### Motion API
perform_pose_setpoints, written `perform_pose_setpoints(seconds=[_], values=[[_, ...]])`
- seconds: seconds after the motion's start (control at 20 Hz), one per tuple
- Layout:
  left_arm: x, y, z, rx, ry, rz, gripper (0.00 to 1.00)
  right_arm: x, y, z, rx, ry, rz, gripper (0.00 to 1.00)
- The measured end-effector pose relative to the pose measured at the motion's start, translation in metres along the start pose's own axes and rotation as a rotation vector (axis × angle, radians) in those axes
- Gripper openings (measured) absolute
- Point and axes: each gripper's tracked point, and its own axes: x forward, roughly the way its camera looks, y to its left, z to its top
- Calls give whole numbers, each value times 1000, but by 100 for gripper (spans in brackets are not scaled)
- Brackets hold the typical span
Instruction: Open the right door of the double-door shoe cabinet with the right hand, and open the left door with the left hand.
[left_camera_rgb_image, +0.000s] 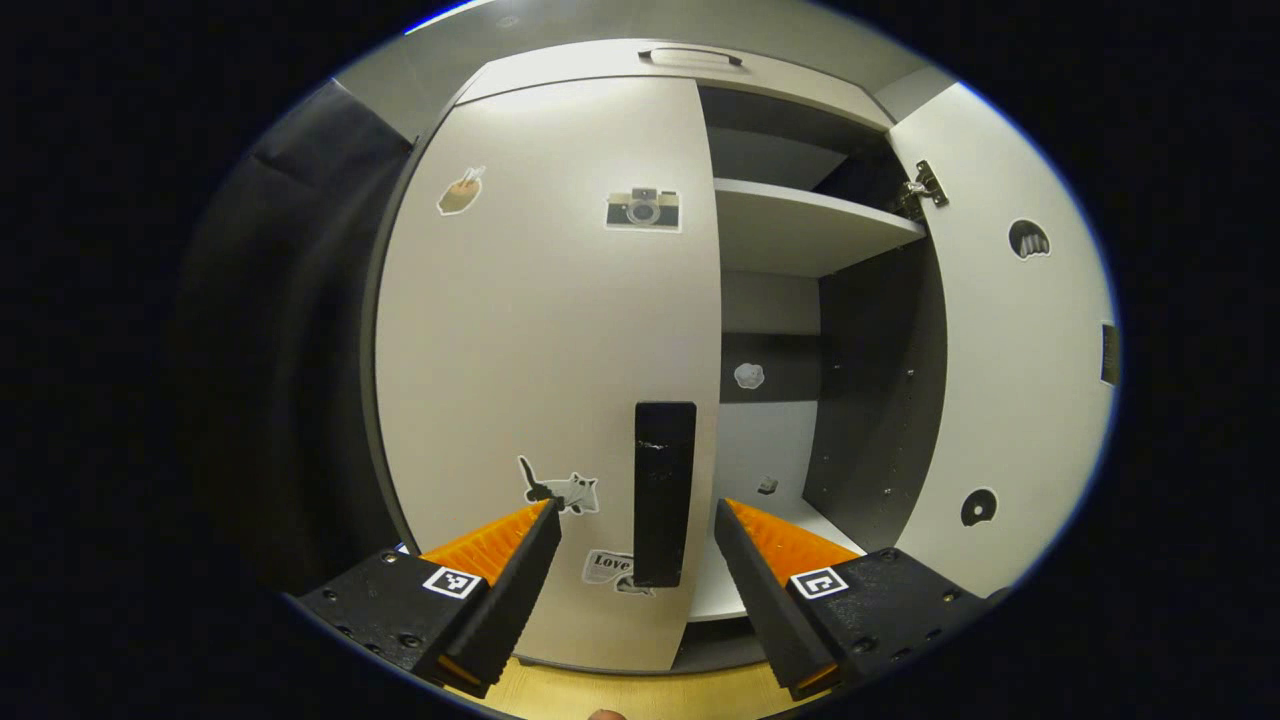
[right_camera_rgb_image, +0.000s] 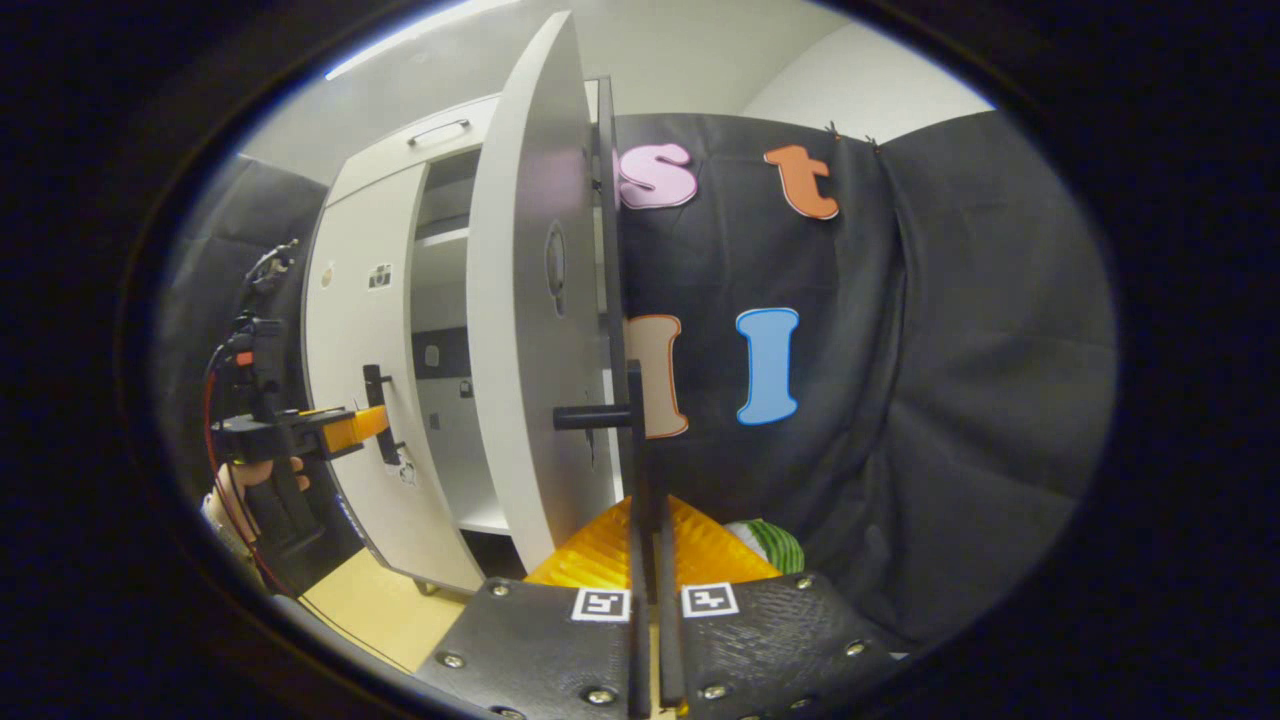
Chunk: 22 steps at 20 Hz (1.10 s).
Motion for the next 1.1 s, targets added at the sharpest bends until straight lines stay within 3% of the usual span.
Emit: perform_pose_setpoints(seconds=[0.15, 0.2, 0.55, 0.65, 0.7, 1.1], values=[[14, -4, -3, 23, 8, -1, 92, 0, 0, 0, 5, 1, 0, 5], [18, -4, -5, 31, 12, 1, 85, 0, 0, 0, 5, 1, -1, 5], [34, -3, -13, 33, 31, -14, 64, -1, 1, 0, 9, -3, -12, 5], [35, -10, -13, 24, 33, -52, 51, -1, 1, 0, 7, -5, -14, 5], [36, -10, -13, 28, 30, -48, 39, -1, 1, 0, 6, -7, -16, 5], [30, -7, -15, 31, 44, -46, 24, 1, -1, 1, 11, -9, -22, 5]])
